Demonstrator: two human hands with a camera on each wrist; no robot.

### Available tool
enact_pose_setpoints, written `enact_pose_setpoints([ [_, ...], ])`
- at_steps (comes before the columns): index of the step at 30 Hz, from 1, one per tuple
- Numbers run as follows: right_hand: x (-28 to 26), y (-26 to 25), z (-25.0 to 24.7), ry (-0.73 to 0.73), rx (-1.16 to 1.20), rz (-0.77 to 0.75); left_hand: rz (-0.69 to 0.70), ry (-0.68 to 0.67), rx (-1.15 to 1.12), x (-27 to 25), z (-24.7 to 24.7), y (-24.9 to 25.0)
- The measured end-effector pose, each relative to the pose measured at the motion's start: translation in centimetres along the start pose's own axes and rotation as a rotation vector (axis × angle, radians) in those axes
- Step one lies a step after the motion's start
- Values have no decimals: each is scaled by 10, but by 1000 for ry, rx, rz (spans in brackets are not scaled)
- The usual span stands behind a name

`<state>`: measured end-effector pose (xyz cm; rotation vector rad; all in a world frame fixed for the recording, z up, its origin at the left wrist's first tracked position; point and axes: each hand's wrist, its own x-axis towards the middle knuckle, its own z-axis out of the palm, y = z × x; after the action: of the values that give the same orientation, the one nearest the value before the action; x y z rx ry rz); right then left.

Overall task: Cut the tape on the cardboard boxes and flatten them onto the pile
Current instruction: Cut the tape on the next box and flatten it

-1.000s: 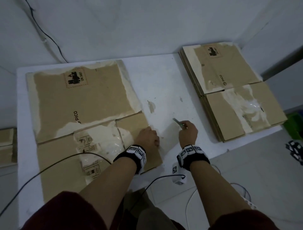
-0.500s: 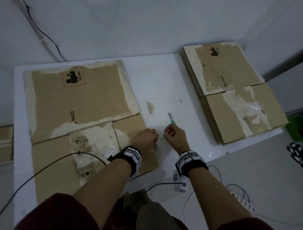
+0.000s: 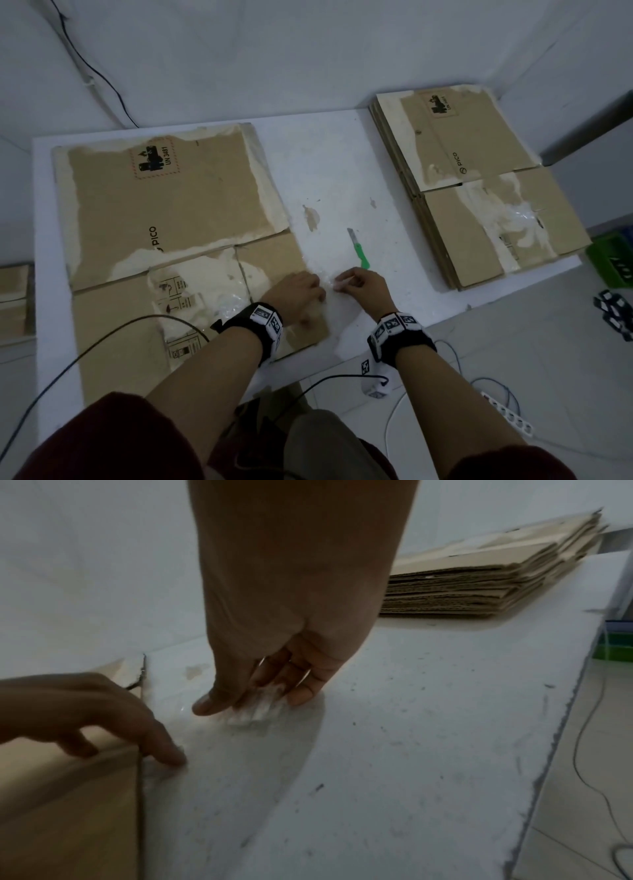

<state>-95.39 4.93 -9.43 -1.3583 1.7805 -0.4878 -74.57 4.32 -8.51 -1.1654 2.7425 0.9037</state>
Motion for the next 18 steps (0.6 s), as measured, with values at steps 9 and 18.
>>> enact_pose_setpoints([
  [9,-15,-8,12,-126,33,90,33,1,216,8,-21,18],
  [18,-33,-18,17,-277,800,588,-88,154,19,7,-4,14],
])
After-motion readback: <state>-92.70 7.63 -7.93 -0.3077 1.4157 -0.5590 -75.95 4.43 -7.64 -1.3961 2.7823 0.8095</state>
